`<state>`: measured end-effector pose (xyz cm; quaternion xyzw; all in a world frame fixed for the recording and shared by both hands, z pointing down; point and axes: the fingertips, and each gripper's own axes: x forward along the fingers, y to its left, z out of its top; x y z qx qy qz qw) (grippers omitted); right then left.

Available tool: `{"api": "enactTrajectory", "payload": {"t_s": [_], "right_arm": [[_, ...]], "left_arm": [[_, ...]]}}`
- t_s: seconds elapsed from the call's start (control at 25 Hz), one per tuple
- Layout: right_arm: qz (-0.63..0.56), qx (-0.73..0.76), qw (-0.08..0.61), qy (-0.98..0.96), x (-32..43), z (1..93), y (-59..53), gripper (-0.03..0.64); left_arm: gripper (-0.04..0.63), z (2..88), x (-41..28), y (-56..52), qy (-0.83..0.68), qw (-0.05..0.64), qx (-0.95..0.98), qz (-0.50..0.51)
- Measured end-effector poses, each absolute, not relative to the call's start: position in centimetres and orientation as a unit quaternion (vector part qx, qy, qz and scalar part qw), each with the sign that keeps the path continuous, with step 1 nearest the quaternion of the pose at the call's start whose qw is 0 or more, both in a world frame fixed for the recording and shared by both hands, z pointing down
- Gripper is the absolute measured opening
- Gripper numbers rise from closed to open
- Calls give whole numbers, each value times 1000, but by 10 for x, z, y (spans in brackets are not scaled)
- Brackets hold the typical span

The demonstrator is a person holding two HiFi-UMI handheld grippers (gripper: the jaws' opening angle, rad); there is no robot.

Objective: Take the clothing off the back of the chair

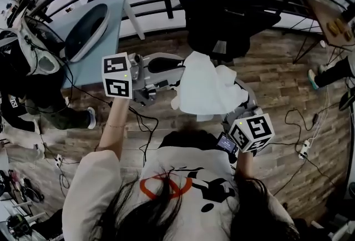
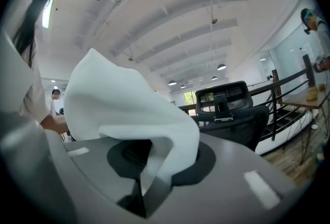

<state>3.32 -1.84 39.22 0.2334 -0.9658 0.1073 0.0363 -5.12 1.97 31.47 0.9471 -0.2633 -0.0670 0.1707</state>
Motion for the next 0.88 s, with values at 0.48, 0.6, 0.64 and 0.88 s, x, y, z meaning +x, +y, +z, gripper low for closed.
{"api": "enactTrajectory", "payload": {"t_s": [0.48, 0.6, 0.64, 0.88], "right_arm": [[119, 199, 91, -969, -55, 427, 49, 115], [124, 189, 107, -968, -71, 440, 63, 115], [125, 185, 112, -968, -77, 445, 68, 115], [148, 166, 138, -965, -108, 472, 91, 115]], "left_arm": [[54, 355, -147, 95, -350, 199, 911, -92], [54, 371, -167, 109, -384, 210, 893, -104], [54, 376, -176, 114, -399, 214, 885, -107], [54, 415, -225, 136, -516, 218, 822, -99]]}}
